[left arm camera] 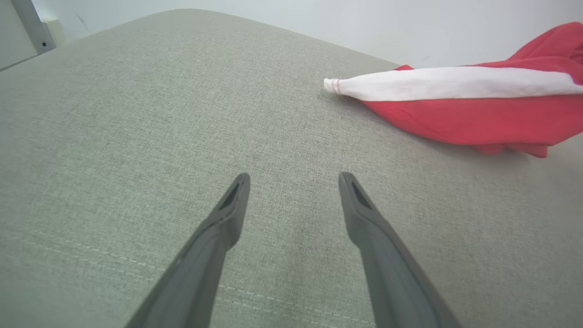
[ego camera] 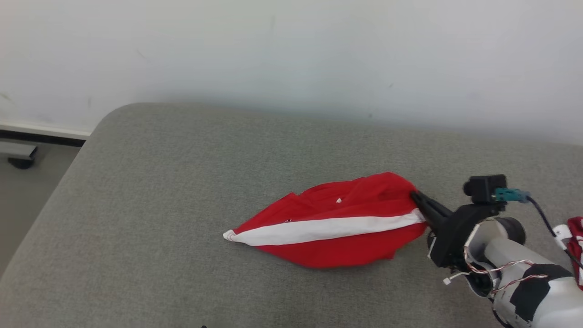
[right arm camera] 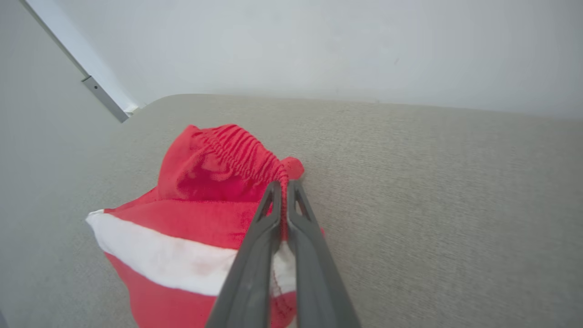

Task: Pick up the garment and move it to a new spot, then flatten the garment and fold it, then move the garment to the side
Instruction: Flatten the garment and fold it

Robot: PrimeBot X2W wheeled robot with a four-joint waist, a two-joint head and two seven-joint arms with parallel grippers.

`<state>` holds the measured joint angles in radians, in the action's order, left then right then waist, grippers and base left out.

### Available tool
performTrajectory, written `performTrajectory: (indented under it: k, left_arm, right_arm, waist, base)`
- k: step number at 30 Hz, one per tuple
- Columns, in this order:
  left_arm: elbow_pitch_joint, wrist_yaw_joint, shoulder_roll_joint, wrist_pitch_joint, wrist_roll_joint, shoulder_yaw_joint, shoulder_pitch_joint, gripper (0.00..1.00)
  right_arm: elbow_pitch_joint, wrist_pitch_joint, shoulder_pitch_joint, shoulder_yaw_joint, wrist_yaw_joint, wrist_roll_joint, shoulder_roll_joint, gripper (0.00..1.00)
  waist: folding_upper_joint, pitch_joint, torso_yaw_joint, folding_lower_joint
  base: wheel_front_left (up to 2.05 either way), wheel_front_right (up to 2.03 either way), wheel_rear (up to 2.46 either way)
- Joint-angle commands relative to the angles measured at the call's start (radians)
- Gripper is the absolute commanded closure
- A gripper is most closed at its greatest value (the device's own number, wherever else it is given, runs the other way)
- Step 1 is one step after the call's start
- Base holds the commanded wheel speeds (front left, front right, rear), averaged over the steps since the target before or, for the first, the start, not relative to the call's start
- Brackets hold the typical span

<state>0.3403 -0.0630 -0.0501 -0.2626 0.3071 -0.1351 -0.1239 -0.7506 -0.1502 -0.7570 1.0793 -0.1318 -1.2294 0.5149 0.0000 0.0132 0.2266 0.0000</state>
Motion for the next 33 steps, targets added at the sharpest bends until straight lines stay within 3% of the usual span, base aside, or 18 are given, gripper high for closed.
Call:
performTrajectory:
  k: [1, 6, 10, 11, 12, 13, 16, 20, 23, 26, 29, 33]
  left_arm:
    - [-0.005, -0.004, -0.001, -0.003, -0.001, 0.0, -0.008, 0.0]
    - [-0.008, -0.004, -0.001, -0.003, 0.004, -0.009, 0.012, 0.0]
    - [-0.005, -0.004, -0.001, -0.003, 0.004, -0.016, 0.026, 0.0]
    - [-0.004, -0.004, -0.001, -0.003, 0.003, -0.018, 0.027, 0.0]
    - [-0.002, -0.005, -0.001, -0.003, 0.003, -0.019, 0.03, 0.0]
    - [-0.002, -0.005, -0.001, -0.003, 0.002, -0.019, 0.035, 0.0]
    - [-0.001, -0.006, -0.001, -0.003, -0.006, -0.018, 0.041, 0.0]
    - [-0.011, -0.013, -0.001, -0.003, -0.017, -0.008, 0.047, 0.0]
    - [-0.024, -0.015, -0.001, -0.003, -0.018, -0.009, 0.052, 0.0]
    - [-0.038, -0.023, -0.001, -0.003, -0.016, -0.02, 0.064, 0.0]
    - [-0.048, -0.024, -0.001, -0.003, -0.008, -0.037, 0.073, 0.0]
    - [-0.042, -0.033, -0.001, -0.003, 0.003, -0.065, 0.097, 0.0]
  right_arm:
    - [-0.022, -0.013, 0.019, -0.012, 0.003, -0.004, 0.012, 1.0]
    - [-0.164, -0.048, 0.046, -0.065, 0.003, -0.01, 0.031, 1.0]
    - [-0.281, -0.071, 0.078, -0.086, 0.003, 0.0, -0.019, 1.0]
    - [-0.303, -0.078, 0.085, -0.092, 0.003, 0.003, -0.029, 0.94]
    - [-0.325, -0.086, 0.091, -0.097, 0.003, 0.009, -0.04, 0.52]
    - [-0.35, -0.097, 0.095, -0.106, 0.003, 0.014, -0.053, 0.0]
    - [-0.416, -0.115, 0.084, -0.122, 0.003, 0.067, -0.087, 0.0]
    - [-0.408, -0.115, 0.046, -0.27, 0.003, 0.212, -0.076, 0.0]
    - [-0.302, -0.115, 0.091, -0.464, 0.003, 0.392, -0.043, 0.0]
    - [-0.137, -0.113, 0.23, -0.728, 0.003, 0.611, -0.055, 0.0]
    - [0.05, -0.114, 0.412, -0.963, 0.003, 0.829, -0.143, 0.0]
    - [0.223, -0.114, 0.593, -1.143, 0.003, 1.027, -0.273, 0.0]
  waist:
    - [0.0, 0.02, -0.054, 0.0]
    - [0.0, 0.008, -0.094, 0.0]
    - [0.0, -0.013, -0.106, 0.0]
    - [0.0, -0.018, -0.106, 0.0]
    - [0.0, -0.021, -0.106, 0.0]
    - [0.0, -0.024, -0.108, 0.0]
    - [0.0, -0.03, -0.113, 0.0]
    - [0.0, -0.033, -0.137, 0.0]
    - [0.0, -0.034, -0.16, 0.0]
    - [0.0, -0.034, -0.185, 0.0]
    - [0.0, -0.036, -0.214, 0.0]
    - [0.0, -0.048, -0.252, 0.0]
  base:
    - [0.0, 0.0, 0.0]
    - [0.0, 0.0, 0.0]
    - [0.0, 0.0, 0.0]
    - [0.0, 0.0, 0.0]
    - [0.0, 0.0, 0.0]
    - [0.0, 0.0, 0.0]
    - [0.0, 0.0, 0.0]
    - [0.0, 0.0, 0.0]
    - [0.0, 0.0, 0.0]
    - [0.0, 0.0, 0.0]
    - [0.0, 0.0, 0.0]
    - [0.0, 0.0, 0.0]
